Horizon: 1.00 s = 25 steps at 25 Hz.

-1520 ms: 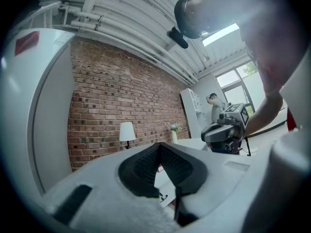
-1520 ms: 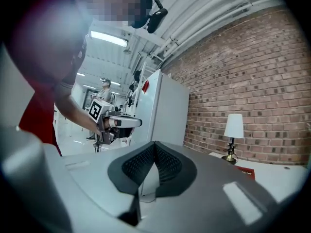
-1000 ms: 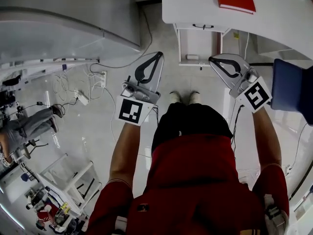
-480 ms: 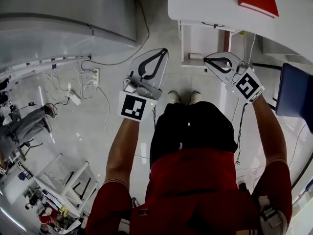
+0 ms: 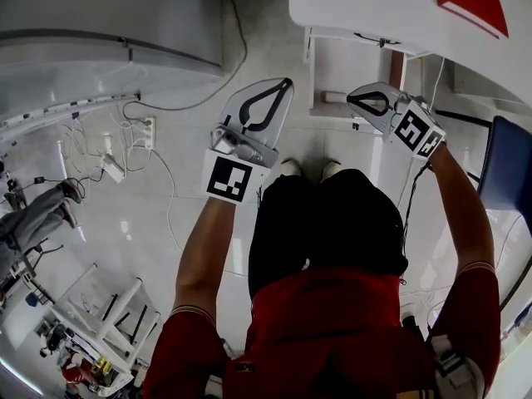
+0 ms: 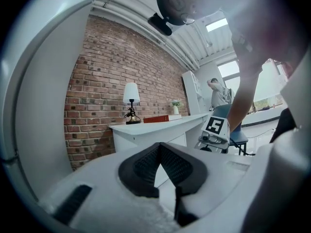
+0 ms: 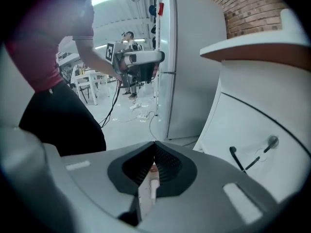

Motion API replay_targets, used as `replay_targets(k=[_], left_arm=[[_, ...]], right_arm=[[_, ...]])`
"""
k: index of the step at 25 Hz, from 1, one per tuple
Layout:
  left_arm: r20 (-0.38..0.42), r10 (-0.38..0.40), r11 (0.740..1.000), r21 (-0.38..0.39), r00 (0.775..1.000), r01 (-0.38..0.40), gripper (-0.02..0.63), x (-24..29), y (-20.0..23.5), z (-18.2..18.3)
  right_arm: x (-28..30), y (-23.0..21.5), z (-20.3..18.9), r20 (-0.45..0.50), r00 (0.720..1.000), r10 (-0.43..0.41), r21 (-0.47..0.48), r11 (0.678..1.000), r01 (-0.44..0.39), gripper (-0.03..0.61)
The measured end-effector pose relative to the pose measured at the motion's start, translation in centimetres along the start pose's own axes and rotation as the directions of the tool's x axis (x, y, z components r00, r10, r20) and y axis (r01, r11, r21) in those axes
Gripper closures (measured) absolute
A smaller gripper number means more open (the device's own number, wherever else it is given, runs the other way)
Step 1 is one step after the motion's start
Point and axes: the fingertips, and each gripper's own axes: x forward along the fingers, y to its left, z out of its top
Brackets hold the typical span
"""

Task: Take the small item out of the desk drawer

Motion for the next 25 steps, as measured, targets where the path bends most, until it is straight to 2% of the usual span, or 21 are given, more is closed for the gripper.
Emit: replay_targets(k=[6,11,22,25], left_arm=[[-0.014,-0.022,0.999,0.023,1.000,0.022,0.611,0.9,0.2,-4.8],[-0.010,-0.027,1.000,0.002,1.000,0.027,0.611,2.0,0.5,-8.8],[-0.026,-0.060,0.998,0.033,0.998,0.061,0.611,3.7,0.6,-15.7],[-0.037,-0.061,0.997,0.037,0.997,0.062,0.611,3.6,0.5,-17.2]], right_arm=[[3.5,-0.8,-5.3,-0.075,0.996,0.058,0.014,0.998,-0.057,0.552],[6.6,-0.9,-9.8,-0.142,0.982,0.124,0.025,0.992,-0.121,0.532],[12.3,-0.7,-19.1,-0.319,0.907,0.277,0.063,0.960,-0.271,0.458],[13.5,-0.4,-21.4,-0.375,0.876,0.302,0.066,0.952,-0.300,0.434]])
